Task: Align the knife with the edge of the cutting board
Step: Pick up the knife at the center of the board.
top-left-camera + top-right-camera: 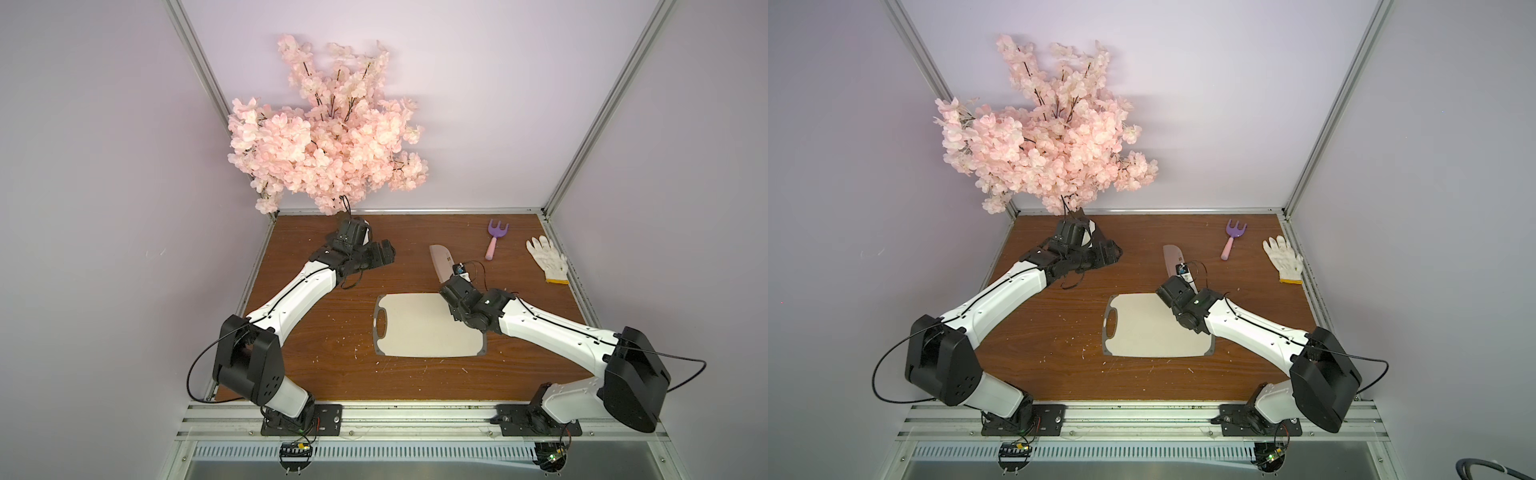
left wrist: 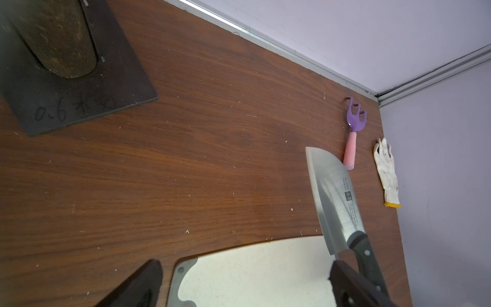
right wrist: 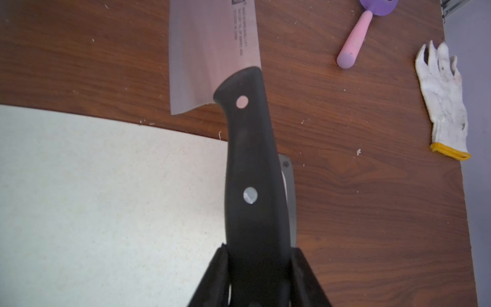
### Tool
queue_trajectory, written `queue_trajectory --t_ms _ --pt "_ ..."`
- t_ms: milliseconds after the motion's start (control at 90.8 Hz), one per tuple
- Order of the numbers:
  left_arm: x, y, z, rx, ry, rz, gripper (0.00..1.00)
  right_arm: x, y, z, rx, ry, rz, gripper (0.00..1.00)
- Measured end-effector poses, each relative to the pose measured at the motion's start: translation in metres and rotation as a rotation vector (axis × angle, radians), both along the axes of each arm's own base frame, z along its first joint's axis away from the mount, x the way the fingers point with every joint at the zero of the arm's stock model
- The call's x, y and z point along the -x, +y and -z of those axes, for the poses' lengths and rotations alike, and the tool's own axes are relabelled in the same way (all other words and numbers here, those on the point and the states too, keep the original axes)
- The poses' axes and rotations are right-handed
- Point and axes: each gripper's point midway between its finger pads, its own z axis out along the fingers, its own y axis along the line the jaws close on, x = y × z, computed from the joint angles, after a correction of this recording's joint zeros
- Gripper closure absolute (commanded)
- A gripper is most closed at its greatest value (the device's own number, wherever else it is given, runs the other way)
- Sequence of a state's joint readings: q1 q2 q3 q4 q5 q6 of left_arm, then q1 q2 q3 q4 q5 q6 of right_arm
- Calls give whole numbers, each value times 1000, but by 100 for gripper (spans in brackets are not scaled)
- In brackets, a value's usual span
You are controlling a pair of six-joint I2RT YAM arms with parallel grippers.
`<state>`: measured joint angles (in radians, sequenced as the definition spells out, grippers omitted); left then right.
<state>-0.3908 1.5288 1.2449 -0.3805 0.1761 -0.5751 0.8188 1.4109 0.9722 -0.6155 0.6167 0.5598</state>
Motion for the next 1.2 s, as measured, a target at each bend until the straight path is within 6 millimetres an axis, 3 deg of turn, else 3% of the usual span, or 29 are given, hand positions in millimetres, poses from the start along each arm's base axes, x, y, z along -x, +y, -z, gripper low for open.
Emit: queue_trajectory --t_ms 176,760,1035,1200 --pt "-1 4 1 -3 2 -10 1 19 -3 2 101 -8 16 100" --pt "-1 5 3 -5 4 -14 1 67 16 13 355 -61 -1 100" --pt "0 6 5 -8 10 -15 1 79 30 27 434 -80 -21 100" --pt "1 1 8 8 25 6 1 81 39 25 448 -114 -25 100"
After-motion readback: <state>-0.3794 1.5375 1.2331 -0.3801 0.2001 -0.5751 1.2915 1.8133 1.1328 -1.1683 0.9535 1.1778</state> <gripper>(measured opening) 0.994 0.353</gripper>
